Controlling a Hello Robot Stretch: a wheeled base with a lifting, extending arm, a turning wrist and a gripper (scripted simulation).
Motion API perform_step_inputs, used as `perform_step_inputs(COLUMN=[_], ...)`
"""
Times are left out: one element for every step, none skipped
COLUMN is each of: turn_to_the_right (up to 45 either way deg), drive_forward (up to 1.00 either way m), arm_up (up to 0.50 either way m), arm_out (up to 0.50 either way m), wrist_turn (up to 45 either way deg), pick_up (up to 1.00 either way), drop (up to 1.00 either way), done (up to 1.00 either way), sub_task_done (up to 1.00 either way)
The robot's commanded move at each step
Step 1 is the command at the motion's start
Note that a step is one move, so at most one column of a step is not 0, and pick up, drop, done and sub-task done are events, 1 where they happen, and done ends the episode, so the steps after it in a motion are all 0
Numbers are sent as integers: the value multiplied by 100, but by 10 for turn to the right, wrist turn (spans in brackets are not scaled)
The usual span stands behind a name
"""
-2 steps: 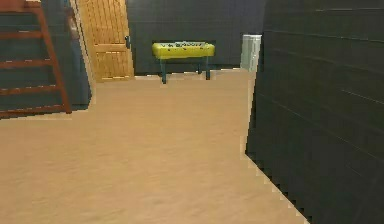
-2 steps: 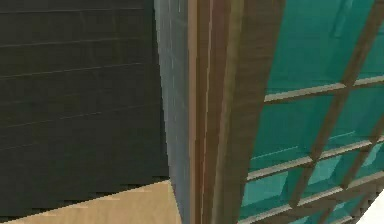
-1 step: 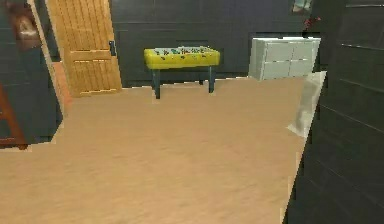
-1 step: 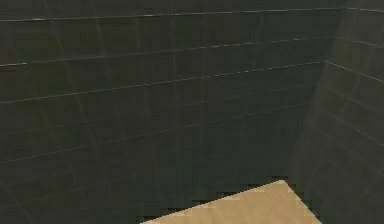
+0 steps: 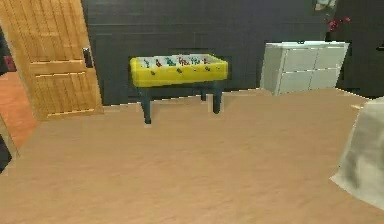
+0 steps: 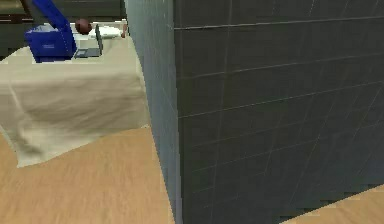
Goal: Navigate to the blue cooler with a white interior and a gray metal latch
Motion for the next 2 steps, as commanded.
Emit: perform_step_inputs(turn_to_the_right=[-210, 0], drive_forward=[0, 5], arm_up=[0, 0], arm_out=[0, 0], wrist_turn=[0, 0], pick_up=[0, 0], drop=[0, 0], done=[0, 0], sub_task_done=[0, 0])
